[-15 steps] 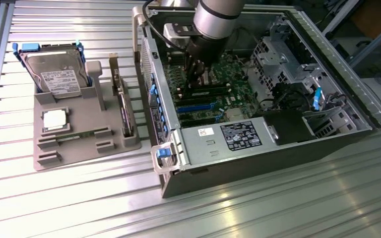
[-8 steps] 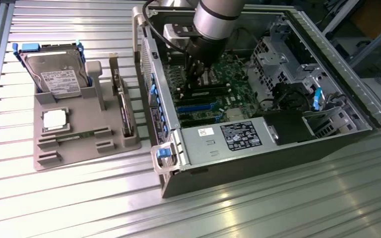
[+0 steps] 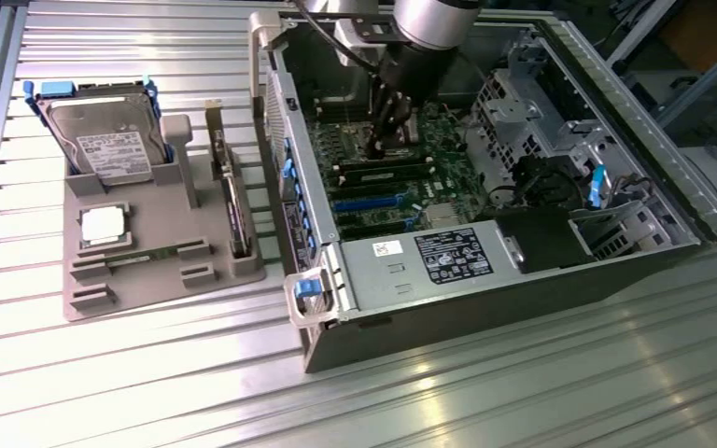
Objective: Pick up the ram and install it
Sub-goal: 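Press down the ram until it locks into place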
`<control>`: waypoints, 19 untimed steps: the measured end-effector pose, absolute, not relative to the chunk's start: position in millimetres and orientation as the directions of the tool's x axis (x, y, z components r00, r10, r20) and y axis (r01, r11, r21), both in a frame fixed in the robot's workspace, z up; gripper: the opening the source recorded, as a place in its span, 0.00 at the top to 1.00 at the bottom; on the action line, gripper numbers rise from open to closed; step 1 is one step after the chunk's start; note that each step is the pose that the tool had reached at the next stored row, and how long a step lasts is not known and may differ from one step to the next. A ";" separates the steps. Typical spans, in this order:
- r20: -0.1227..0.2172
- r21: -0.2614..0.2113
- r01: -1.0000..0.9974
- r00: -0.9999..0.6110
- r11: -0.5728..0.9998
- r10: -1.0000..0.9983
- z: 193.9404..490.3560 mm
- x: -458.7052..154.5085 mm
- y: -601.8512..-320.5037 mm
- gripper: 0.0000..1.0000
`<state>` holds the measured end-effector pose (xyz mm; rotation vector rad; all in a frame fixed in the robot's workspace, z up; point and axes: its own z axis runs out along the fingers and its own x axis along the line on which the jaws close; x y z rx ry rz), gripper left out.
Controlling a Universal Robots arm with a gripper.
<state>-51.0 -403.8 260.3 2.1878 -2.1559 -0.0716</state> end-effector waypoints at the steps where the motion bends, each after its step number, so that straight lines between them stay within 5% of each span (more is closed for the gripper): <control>1: 0.015 0.083 -0.996 0.015 -0.014 -1.000 260.3 -46.8 -403.8 0.89; 19: 0.015 0.110 -0.994 0.016 -0.014 -1.000 260.4 77.1 -403.8 0.89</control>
